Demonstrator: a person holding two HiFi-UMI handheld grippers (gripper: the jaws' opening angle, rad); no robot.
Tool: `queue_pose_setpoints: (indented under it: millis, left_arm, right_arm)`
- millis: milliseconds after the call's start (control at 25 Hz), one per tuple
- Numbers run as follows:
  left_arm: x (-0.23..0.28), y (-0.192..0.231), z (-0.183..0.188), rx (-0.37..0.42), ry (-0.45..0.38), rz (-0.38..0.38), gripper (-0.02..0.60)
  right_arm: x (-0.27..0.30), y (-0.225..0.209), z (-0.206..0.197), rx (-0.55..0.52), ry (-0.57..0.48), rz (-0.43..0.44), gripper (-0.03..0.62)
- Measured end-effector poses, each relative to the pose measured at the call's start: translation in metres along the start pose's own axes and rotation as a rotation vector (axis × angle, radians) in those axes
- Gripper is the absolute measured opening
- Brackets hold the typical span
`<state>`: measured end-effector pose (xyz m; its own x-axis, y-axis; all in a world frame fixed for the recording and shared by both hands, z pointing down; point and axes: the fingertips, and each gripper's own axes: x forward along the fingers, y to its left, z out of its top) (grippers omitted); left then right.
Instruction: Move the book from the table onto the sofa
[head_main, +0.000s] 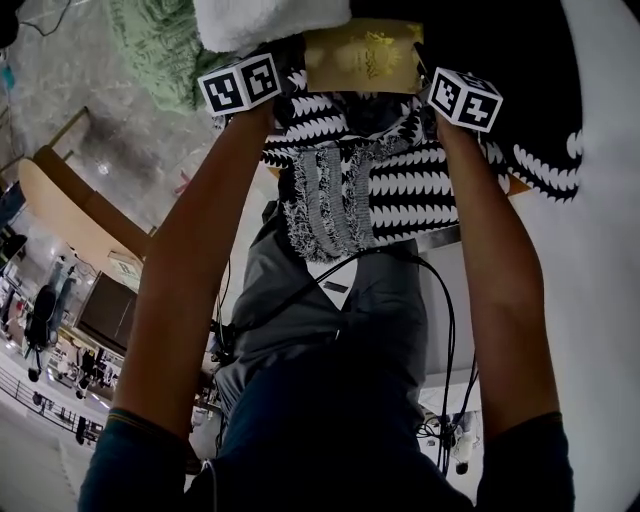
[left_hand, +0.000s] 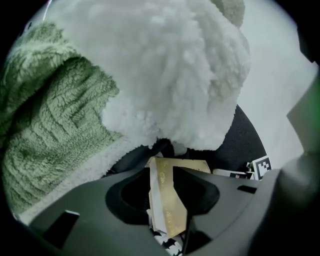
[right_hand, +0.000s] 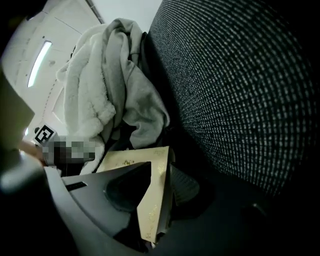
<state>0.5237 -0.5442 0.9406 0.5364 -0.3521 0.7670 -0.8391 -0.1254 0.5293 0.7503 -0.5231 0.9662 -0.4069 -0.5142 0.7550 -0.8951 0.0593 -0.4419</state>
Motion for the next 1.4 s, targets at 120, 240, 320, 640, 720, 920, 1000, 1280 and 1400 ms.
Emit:
queue_pose_setpoints:
  millis: [120,240,320,640,720,920,1000,1280,1400]
  left_arm:
    - [-0.008,-0.007,0.001,0.006,0.0,-0.008,0.127]
    - [-0.022,-0.016,0.003,0.004,-0.009,-0.017,0.127]
    - [-0.034,-0.02,0.003,-0.01,-0.02,-0.017,0.127]
    - [-0.099,-0.05,0.007,-0.069,-0.11,-0.08,0.023]
    - [-0.118,-0.067,0.012,-0.043,-0.126,-0.117,0.005]
    - [-0.169,-0.122,0.032,0.126,-0.177,-0.234,0.003]
    - [-0.191,-0.145,0.044,0.202,-0.206,-0.277,0.003]
    - [-0.282,-0.207,0.072,0.392,-0.314,-0.374,0.003]
    - [-0.319,-0.227,0.081,0.474,-0.368,-0.395,0.003]
  right_arm:
    - [-0.01,0.003,0.004,-0.015,0.0,-0.007,0.112]
    - [-0.023,0.007,0.011,-0.029,-0.008,-0.014,0.112]
    - [-0.034,0.013,0.015,-0.037,-0.018,-0.016,0.112]
    - [-0.087,0.062,0.044,-0.066,-0.096,0.039,0.038]
    - [-0.104,0.081,0.052,-0.079,-0.119,0.078,0.017]
    - [-0.153,0.127,0.075,-0.132,-0.199,0.139,0.015]
    - [-0.175,0.144,0.088,-0.154,-0.241,0.152,0.015]
    - [-0.263,0.213,0.118,-0.228,-0.379,0.198,0.014]
    - [-0.304,0.241,0.131,-0.261,-0.448,0.22,0.014]
